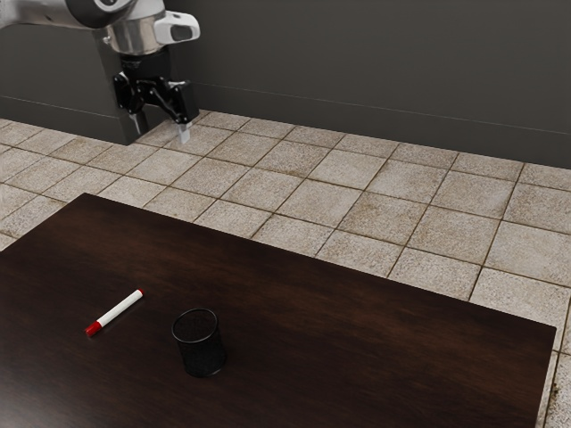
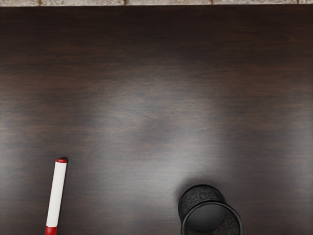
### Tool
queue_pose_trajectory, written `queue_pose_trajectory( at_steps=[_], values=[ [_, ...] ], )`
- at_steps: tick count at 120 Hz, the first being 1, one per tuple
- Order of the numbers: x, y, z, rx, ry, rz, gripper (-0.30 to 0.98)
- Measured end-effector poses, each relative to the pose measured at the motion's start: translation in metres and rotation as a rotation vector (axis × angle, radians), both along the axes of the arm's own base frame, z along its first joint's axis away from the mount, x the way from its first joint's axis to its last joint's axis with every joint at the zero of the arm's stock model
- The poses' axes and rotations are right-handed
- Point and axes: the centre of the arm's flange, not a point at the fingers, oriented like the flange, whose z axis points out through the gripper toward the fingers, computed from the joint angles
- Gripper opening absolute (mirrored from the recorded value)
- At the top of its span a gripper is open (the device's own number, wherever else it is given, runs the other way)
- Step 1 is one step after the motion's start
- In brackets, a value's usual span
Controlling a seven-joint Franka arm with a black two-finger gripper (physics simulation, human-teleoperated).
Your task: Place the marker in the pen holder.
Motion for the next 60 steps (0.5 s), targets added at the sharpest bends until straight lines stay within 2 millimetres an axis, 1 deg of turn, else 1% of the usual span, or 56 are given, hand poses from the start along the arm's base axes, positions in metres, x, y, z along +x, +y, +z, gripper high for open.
queue_pose_trajectory(
  at_steps=[12, 18, 21, 27, 31, 36, 44, 54, 60],
  values=[
    [0.0, 0.004, 0.001, 0.002, -0.004, 0.013, 0.69],
    [-0.005, 0.006, 0.008, 0.003, -0.014, 0.018, 0.69],
    [-0.011, 0.007, 0.013, 0.006, -0.022, 0.019, 0.69],
    [-0.032, 0.01, 0.024, 0.017, -0.033, 0.02, 0.69],
    [-0.046, 0.011, 0.024, 0.025, -0.03, 0.02, 0.69],
    [-0.057, 0.018, 0.011, 0.033, -0.007, 0.027, 0.69],
    [-0.06, 0.039, -0.013, 0.04, 0.017, 0.062, 0.69],
    [-0.072, 0.07, -0.06, 0.031, 0.068, 0.115, 0.69],
    [-0.078, 0.078, -0.093, 0.026, 0.097, 0.127, 0.69]
  ],
)
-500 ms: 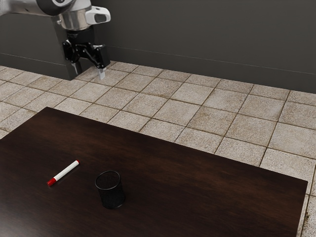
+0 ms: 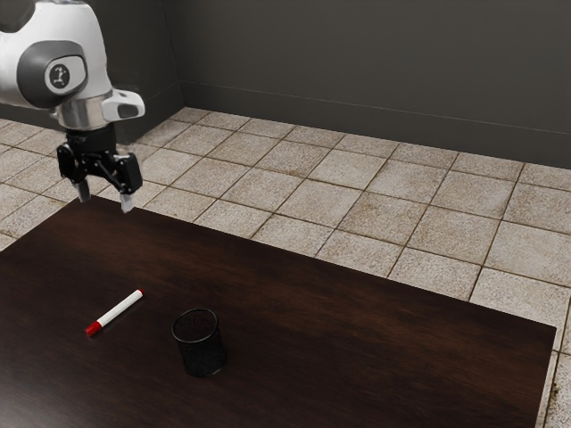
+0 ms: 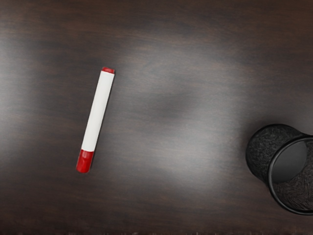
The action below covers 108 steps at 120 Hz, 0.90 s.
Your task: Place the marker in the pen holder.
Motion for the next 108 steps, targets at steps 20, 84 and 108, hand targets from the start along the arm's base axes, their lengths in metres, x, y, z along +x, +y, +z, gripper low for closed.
queue_pose_trajectory(
  at_steps=[20, 84, 108],
  values=[
    [-0.006, 0.006, -0.087, -0.001, 0.044, 0.007, 0.69],
    [-0.027, 0.054, -0.237, 0.009, -0.022, -0.069, 0.69],
    [-0.023, 0.055, -0.262, 0.021, -0.057, -0.183, 0.69]
  ],
)
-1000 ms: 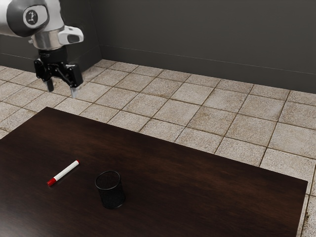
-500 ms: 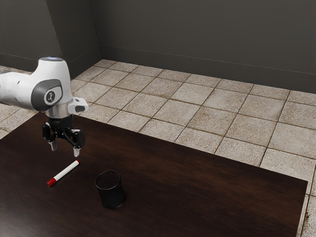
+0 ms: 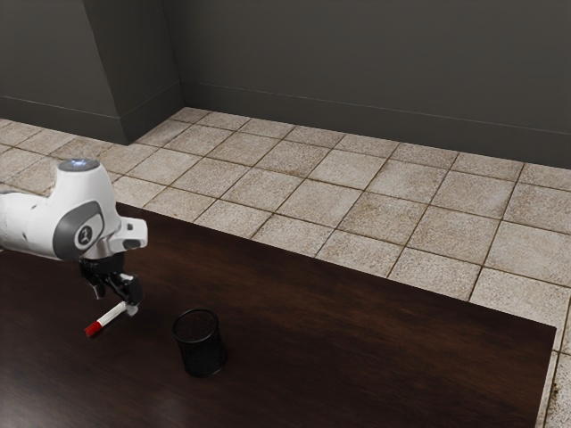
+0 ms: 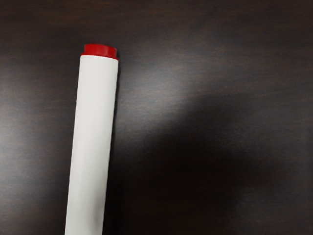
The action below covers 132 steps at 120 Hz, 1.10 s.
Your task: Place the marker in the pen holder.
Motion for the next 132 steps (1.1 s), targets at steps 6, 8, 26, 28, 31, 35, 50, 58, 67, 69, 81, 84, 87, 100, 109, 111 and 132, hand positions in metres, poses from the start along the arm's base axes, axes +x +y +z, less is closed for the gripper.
queue_pose_trajectory(
  at_steps=[6, 8, 26, 28, 31, 35, 50, 58, 67, 69, 81, 84, 87, 100, 109, 111, 132],
  values=[
    [0.007, -0.008, -0.004, 0.004, -0.01, -0.041, 0.69],
    [0.009, -0.011, -0.005, 0.005, -0.013, -0.052, 0.69],
    [0.021, 0.005, 0.0, 0.021, -0.045, -0.096, 0.69],
    [0.021, 0.007, -0.001, 0.022, -0.043, -0.098, 0.69],
    [0.021, 0.009, -0.004, 0.023, -0.038, -0.103, 0.69],
    [0.021, 0.011, -0.007, 0.023, -0.031, -0.112, 0.69],
    [0.02, 0.015, -0.023, 0.018, 0.0, -0.135, 0.69],
    [0.022, 0.02, -0.028, 0.014, 0.007, -0.136, 0.69],
    [0.029, 0.025, -0.033, 0.007, 0.017, -0.129, 0.69],
    [0.03, 0.025, -0.034, 0.006, 0.019, -0.129, 0.69],
    [0.032, 0.027, -0.037, -0.004, 0.029, -0.134, 0.68],
    [0.032, 0.027, -0.037, -0.007, 0.031, -0.135, 0.68],
    [0.032, 0.027, -0.038, -0.01, 0.034, -0.136, 0.66],
    [0.033, 0.028, -0.038, -0.019, 0.041, -0.144, 0.55],
    [0.033, 0.028, -0.038, -0.024, 0.046, -0.15, 0.48],
    [0.032, 0.028, -0.038, -0.025, 0.046, -0.152, 0.46],
    [0.032, 0.028, -0.039, -0.03, 0.053, -0.168, 0.28]
  ],
)
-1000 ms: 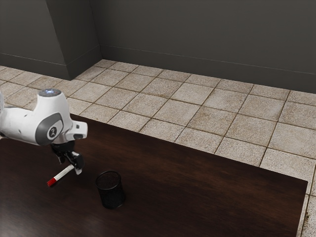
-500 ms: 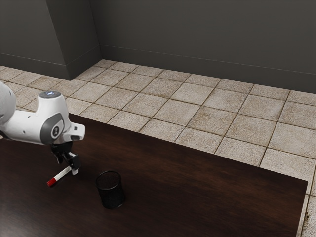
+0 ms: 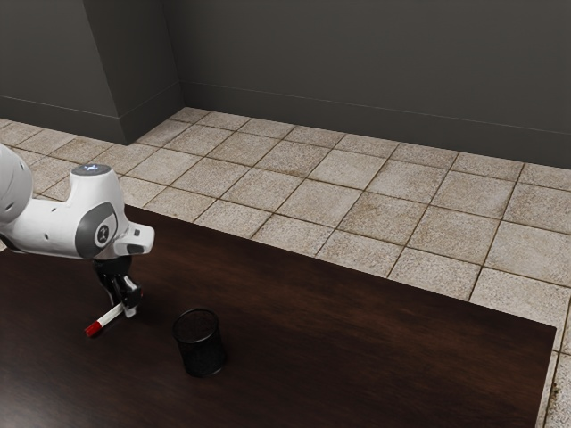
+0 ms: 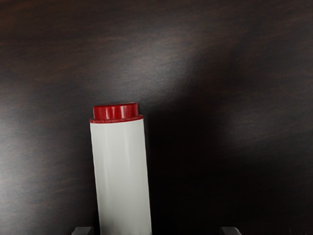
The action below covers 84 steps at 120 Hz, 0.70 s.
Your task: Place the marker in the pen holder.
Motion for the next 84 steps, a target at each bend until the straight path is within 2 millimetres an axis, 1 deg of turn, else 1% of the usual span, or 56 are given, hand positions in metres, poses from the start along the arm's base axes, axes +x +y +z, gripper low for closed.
queue_pose_trajectory(
  at_steps=[18, 35, 56, 64, 68, 76, 80, 84],
  values=[
    [0.0, 0.001, 0.0, -0.002, 0.003, -0.01, 0.13],
    [-0.001, 0.001, 0.0, -0.002, 0.004, -0.018, 0.03],
    [-0.001, 0.001, -0.001, 0.003, 0.003, -0.025, -0.03],
    [0.001, 0.0, 0.003, 0.006, -0.006, -0.028, -0.05],
    [0.003, -0.001, 0.01, 0.007, -0.024, -0.031, -0.05],
    [0.007, -0.004, 0.034, 0.012, -0.083, -0.041, -0.06],
    [0.011, -0.011, 0.049, 0.014, -0.128, -0.056, -0.06],
    [0.014, -0.022, 0.066, 0.015, -0.186, -0.079, -0.07]
  ],
)
